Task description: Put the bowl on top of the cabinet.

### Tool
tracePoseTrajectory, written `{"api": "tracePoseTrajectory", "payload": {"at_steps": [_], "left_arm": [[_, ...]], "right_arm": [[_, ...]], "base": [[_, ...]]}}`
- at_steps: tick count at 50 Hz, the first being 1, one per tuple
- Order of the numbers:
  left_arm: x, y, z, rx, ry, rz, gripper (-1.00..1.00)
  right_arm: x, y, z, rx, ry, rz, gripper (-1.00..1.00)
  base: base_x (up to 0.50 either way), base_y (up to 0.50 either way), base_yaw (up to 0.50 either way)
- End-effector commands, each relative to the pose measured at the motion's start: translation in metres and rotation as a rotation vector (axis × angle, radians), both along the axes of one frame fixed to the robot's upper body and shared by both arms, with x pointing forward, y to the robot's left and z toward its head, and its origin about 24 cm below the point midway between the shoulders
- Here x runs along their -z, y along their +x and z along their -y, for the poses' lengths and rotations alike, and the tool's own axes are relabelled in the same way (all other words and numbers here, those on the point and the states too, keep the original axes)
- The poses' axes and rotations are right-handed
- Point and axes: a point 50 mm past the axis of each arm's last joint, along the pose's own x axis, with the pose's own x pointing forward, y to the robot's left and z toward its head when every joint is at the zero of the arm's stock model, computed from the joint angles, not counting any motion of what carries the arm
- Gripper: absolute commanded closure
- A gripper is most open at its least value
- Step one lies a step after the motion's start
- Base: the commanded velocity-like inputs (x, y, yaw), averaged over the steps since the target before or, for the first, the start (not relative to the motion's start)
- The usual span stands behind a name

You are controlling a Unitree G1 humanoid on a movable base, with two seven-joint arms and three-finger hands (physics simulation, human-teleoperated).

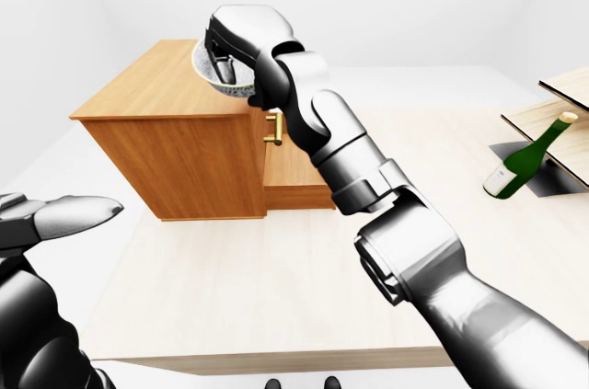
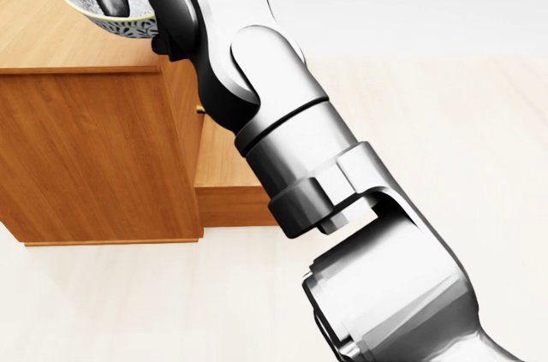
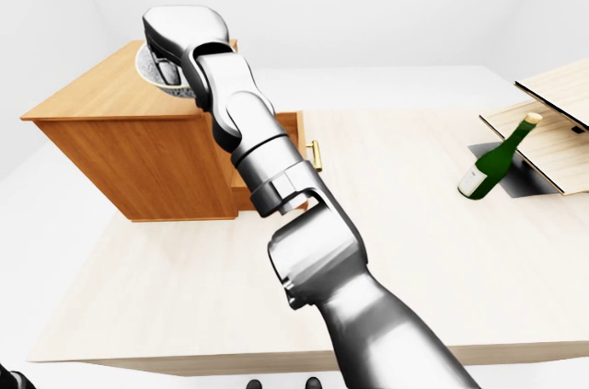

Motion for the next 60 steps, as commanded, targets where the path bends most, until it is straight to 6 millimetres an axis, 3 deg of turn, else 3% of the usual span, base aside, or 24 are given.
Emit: {"api": "tracePoseTrajectory", "payload": {"at_steps": [1,23,60], "left_arm": [[-0.001,-0.001,0.000,0.002,-0.005,0.005,-1.00],[-0.002,-0.002,-0.001,0.011,-0.015,0.014,-1.00],[-0.006,-0.005,-0.003,0.027,-0.039,0.032,-1.00]], "right_arm": [[0.000,-0.001,-0.007,0.001,0.002,0.032,1.00],[0.005,-0.005,-0.022,-0.019,-0.019,0.032,1.00],[-0.002,0.002,-0.020,0.018,0.001,0.045,1.00]], "base": [[0.00,0.00,0.00],[0.00,0.00,0.00],[0.00,0.00,0.00]]}}
